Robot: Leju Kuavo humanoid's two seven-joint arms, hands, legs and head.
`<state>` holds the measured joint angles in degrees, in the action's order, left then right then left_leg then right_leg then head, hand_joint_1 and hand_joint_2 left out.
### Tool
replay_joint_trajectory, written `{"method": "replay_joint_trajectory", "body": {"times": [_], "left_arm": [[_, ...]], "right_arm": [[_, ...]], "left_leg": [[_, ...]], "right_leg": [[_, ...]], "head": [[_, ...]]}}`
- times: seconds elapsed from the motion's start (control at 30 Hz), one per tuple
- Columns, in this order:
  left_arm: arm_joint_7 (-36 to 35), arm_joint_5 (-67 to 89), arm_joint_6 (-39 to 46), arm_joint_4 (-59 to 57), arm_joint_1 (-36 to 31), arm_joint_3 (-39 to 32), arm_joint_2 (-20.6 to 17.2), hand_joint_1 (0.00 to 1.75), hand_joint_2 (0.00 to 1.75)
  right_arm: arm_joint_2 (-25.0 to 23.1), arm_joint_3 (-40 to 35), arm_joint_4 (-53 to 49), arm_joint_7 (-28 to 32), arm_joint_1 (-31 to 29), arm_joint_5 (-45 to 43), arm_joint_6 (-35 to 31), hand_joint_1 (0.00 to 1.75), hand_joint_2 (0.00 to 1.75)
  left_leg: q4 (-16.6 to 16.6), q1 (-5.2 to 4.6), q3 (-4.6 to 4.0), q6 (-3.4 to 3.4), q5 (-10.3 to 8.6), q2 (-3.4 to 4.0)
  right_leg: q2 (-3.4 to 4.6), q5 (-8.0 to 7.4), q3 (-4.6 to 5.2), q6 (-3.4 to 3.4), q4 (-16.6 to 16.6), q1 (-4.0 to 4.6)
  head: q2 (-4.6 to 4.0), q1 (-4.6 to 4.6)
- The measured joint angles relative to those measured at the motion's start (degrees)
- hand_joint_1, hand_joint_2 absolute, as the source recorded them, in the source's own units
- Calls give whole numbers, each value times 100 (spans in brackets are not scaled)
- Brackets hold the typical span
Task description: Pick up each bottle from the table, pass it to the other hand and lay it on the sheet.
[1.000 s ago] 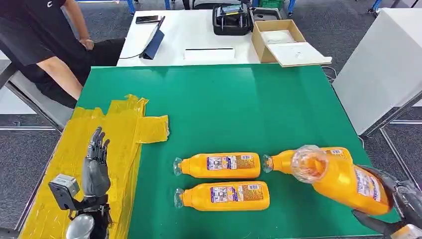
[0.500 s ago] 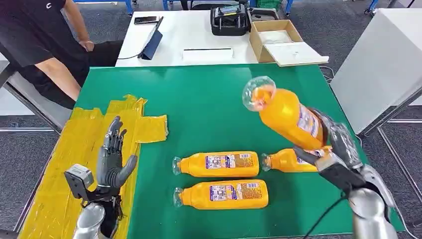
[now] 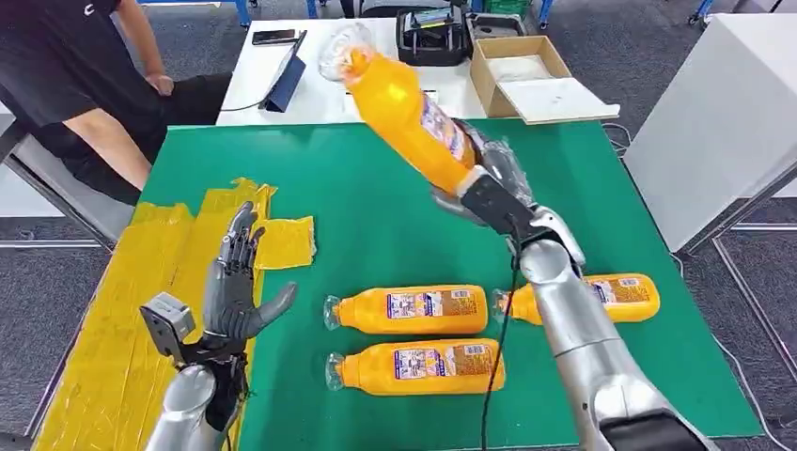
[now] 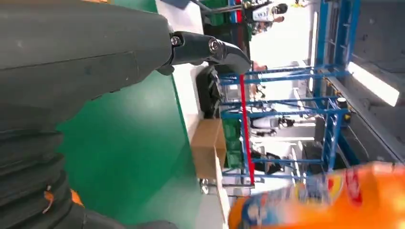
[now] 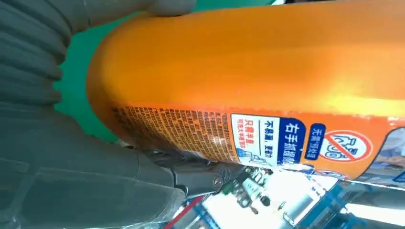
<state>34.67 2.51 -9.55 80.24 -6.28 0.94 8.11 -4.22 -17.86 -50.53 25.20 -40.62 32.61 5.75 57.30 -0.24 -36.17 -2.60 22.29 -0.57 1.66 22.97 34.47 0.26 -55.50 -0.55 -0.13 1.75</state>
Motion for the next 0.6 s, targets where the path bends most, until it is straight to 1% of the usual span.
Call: {"method": "replay_joint_trajectory", "body": {"times": [0.13, 0.3, 0.47, 0.53, 0.6], "left_arm": [[-2, -7, 20, -68, -112, 103, -9, 0, 175], [-13, -61, 52, -105, -132, 181, -37, 0, 175], [-63, -89, 111, -105, -175, 245, -55, 0, 175], [-103, -118, 175, -105, -175, 247, -55, 0, 175], [-166, -138, 212, -83, -166, 247, -55, 0, 175]], "right_arm": [[-382, -211, 358, -137, -193, 96, -170, 175, 175], [-535, -330, 609, -142, -317, 65, -221, 175, 175], [-801, -458, 795, -135, -325, 39, -221, 175, 175], [-946, -596, 880, -144, -294, 163, -227, 175, 175], [-1112, -834, 933, -173, -139, 297, -271, 175, 175]], "left_leg": [[0, 3, -2, 1, 0, -5], [0, 2, -14, 1, 0, -4], [0, 1, -16, 1, 0, -2], [0, 2, -16, 1, 0, -1], [0, 6, -16, 2, 0, -2]], "right_leg": [[-1, 0, 2, 0, 0, 1], [-1, 0, 11, 0, 0, 0], [-1, 0, 11, 0, 0, -1], [0, 0, 12, 0, 0, 0], [-1, 1, 14, -1, 1, 1]], "head": [[0, 0], [0, -2], [0, -2], [0, 0], [0, -2]]}}
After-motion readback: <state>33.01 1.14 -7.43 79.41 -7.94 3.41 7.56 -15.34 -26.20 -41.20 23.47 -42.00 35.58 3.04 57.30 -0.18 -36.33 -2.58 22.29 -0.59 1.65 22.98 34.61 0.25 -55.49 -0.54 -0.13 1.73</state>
